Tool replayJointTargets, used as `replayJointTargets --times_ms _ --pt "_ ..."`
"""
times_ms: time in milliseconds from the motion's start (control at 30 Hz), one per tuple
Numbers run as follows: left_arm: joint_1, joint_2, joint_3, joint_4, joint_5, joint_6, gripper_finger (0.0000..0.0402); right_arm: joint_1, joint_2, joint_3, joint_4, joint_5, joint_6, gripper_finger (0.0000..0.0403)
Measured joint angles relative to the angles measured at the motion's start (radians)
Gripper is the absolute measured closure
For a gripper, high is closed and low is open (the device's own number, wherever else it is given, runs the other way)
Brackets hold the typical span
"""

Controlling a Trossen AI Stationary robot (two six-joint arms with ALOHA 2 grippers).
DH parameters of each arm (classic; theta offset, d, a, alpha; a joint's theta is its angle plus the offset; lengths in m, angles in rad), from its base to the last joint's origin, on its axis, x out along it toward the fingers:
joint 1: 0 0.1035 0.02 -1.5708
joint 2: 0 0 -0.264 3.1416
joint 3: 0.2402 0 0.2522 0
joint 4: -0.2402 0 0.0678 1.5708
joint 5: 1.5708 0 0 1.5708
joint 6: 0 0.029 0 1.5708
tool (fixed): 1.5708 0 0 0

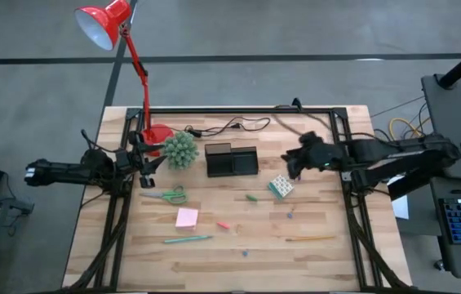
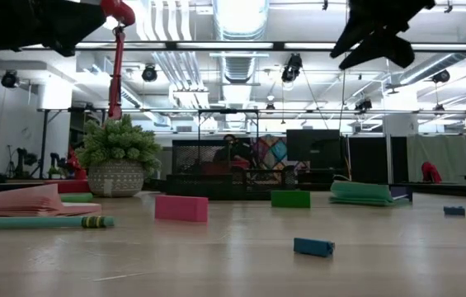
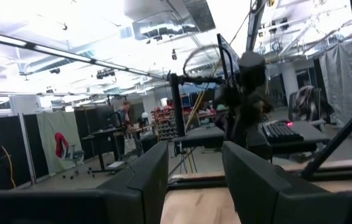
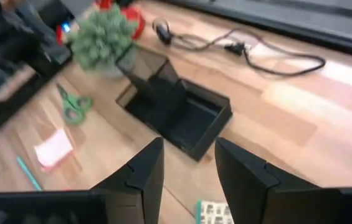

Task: Pick and place office supplies into organizer
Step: Put the blue sticky notes into the desk organizer

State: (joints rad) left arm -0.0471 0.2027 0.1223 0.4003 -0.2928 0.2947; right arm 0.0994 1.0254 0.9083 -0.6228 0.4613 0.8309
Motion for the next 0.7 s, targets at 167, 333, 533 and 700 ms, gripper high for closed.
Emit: replayJointTargets --times_ms 167,333,533,700 --pt "0.000 -0.010 0.000 0.005 0.000 0.000 0.0262 0.020 0.155 0.072 -0.031 -0.047 0.052 0.0270" --pt "0.000 0.000 -0.001 0.037 0.000 0.000 0.0262 0.040 0.309 0.184 -0.151 -0.106 0.086 0.0276" --pt "0.000 0.006 -0.013 0.000 0.000 0.000 0.0262 0.069 0.487 0.341 -0.453 -0.108 0.138 0.0284" --pt "0.000 0.006 -0.012 0.002 0.000 0.000 0.0262 0.080 0.617 0.414 -0.570 -0.109 0.185 0.0290"
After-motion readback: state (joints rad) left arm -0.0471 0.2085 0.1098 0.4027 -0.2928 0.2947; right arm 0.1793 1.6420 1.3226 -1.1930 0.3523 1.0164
